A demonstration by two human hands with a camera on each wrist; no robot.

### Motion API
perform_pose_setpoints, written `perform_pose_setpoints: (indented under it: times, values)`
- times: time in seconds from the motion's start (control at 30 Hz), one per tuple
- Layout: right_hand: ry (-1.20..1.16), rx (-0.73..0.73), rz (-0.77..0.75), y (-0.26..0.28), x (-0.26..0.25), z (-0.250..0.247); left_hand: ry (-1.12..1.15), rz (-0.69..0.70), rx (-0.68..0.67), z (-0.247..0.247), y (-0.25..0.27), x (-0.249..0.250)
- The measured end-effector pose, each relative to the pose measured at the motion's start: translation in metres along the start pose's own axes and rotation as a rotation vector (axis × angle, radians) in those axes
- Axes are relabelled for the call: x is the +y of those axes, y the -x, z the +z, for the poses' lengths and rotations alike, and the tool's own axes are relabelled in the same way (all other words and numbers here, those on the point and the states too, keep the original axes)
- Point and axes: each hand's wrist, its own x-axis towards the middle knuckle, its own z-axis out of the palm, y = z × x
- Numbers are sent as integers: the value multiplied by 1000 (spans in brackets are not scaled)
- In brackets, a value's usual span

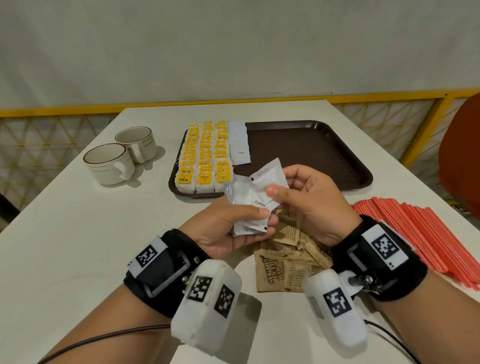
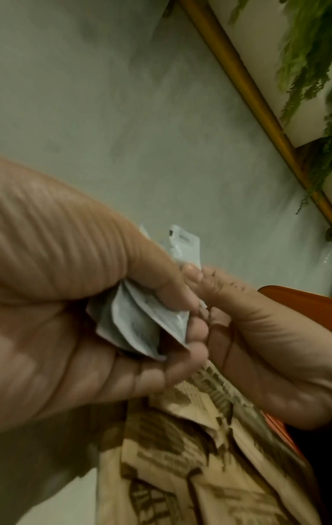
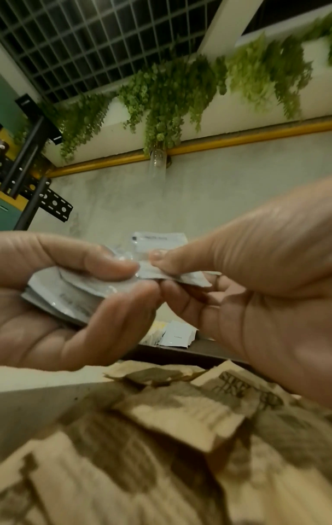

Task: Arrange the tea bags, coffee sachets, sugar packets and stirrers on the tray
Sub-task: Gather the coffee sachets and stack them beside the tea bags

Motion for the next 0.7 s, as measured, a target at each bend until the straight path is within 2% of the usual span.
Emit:
perform_pose_setpoints:
  times: [0.17, 0.33, 0.47, 0.6, 0.7]
  values:
    - [-84, 85, 26, -5, -2, -5, 68, 58, -29, -5, 0, 6]
    - [-143, 57, 64, -5, -5, -5, 100, 86, -40, -8, -1, 6]
    - [-171, 94, 46, -5, -6, -6, 199, 82, -23, -13, -4, 9]
    - [42, 12, -17, -5, -16, -7, 277, 93, 35, -14, -4, 11]
    - [369, -162, -59, -6, -33, -5, 303, 59, 92, -11, -3, 10]
